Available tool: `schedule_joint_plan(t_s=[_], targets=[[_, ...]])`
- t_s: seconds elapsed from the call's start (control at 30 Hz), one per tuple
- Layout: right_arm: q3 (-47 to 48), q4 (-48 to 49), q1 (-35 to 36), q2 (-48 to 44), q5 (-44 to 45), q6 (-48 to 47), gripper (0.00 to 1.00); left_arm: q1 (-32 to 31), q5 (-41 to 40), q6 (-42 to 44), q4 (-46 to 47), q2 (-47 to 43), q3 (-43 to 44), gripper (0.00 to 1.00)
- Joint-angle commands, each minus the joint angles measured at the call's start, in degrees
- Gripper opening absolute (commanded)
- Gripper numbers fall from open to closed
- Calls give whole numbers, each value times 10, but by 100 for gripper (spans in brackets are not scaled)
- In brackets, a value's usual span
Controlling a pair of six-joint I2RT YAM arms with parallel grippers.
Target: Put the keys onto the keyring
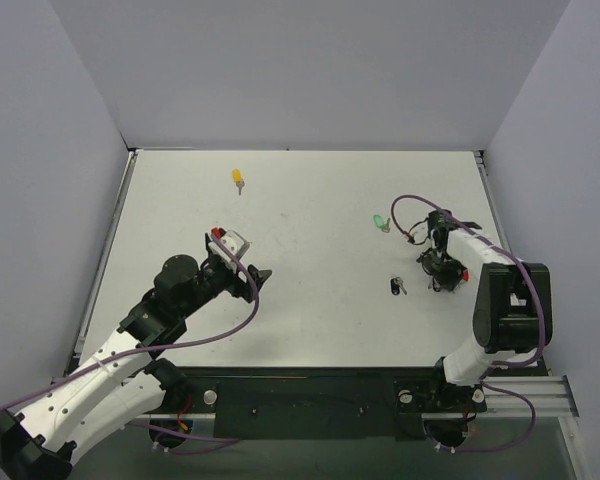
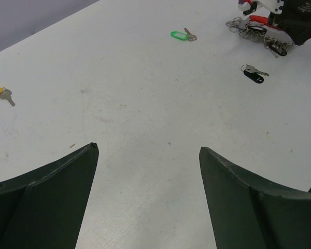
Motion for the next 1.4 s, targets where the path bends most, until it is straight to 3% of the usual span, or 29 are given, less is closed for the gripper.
schedule_joint_plan(t_s=[0.0, 0.5, 0.97, 1.37], targets=[[41, -96, -65, -70, -104, 20, 0, -7, 56, 29, 57, -15, -11, 88], [225, -202, -158, -85, -272, 49, 0, -3, 176, 28, 155, -42, -62, 86], [362, -220, -184, -29, -326, 111, 0, 2, 205, 19, 180, -34, -72, 86], [401, -225, -190, -12, -343, 138, 0, 3, 220, 15, 189, -30, -75, 86]])
